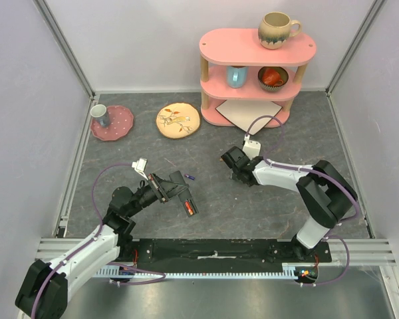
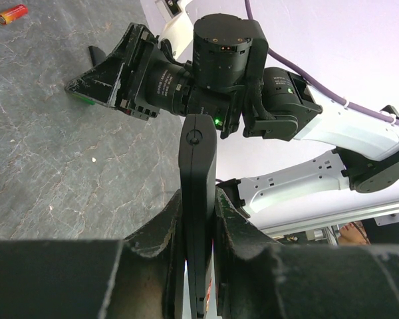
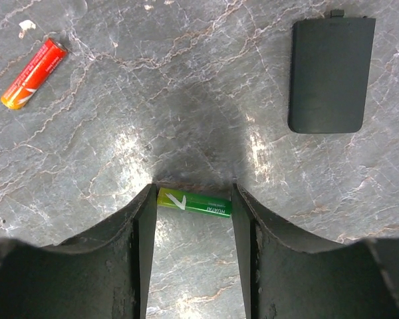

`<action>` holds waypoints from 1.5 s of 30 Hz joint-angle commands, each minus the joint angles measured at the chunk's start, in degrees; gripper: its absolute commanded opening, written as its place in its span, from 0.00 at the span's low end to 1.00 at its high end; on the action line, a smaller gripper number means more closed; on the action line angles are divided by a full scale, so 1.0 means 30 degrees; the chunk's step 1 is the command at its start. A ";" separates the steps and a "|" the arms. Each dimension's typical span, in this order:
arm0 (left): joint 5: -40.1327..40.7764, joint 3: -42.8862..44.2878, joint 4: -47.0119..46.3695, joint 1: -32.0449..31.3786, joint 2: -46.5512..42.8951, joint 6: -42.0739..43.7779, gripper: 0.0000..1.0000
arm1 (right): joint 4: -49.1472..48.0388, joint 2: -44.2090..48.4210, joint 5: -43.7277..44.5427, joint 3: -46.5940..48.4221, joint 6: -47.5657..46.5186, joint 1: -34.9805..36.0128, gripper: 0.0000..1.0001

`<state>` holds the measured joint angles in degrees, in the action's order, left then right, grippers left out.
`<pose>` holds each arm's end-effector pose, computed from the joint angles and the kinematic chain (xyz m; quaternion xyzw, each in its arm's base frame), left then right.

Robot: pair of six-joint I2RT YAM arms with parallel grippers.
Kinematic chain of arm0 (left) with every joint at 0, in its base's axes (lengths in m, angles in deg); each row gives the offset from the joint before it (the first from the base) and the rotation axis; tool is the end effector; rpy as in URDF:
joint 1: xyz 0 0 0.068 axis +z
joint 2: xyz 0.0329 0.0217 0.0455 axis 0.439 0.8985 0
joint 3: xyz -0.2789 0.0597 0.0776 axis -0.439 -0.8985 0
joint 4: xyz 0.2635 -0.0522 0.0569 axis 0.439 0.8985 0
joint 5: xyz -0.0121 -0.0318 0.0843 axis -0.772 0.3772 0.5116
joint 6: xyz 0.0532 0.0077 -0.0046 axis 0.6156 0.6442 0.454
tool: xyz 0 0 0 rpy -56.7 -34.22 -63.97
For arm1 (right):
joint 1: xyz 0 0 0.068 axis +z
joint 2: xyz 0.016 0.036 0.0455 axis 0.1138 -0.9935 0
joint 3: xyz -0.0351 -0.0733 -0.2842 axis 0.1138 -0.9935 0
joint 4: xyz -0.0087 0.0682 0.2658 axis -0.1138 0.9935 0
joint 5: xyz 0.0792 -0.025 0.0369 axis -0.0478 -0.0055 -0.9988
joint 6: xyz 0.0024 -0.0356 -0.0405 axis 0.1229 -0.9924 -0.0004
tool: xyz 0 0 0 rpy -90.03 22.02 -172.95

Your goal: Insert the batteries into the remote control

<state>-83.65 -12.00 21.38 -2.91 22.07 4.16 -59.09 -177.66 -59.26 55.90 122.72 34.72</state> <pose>0.1200 -0.0838 0.1980 -0.0826 0.6807 -0.6394 0.3477 0.2536 0.1985 0.1648 0.1881 0.9260 -0.0098 0.3271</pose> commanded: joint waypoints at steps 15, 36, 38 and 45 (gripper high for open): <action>0.0223 -0.0350 0.0387 0.0128 -0.2025 0.0078 0.02 | -0.2425 0.4359 -0.5059 0.1251 -1.2477 -0.0040 0.31; 0.0750 -0.0116 0.5048 0.0128 -0.5841 0.1191 0.02 | -0.3393 0.1988 -0.6588 0.0901 -1.8901 -0.0011 0.20; 0.0691 -0.0087 0.4989 0.0128 -0.5811 0.1191 0.02 | -0.3511 0.1783 -0.6499 0.0784 -1.8930 -0.0011 0.20; 0.0749 -0.0145 0.4902 0.0128 -0.5694 0.1191 0.02 | -0.3424 0.0874 -0.6264 0.0872 -1.9048 -0.0012 0.21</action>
<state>-81.11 -12.18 37.54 -2.91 4.70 5.58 -67.35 -173.90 -79.09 58.21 66.86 34.72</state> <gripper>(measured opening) 0.241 0.512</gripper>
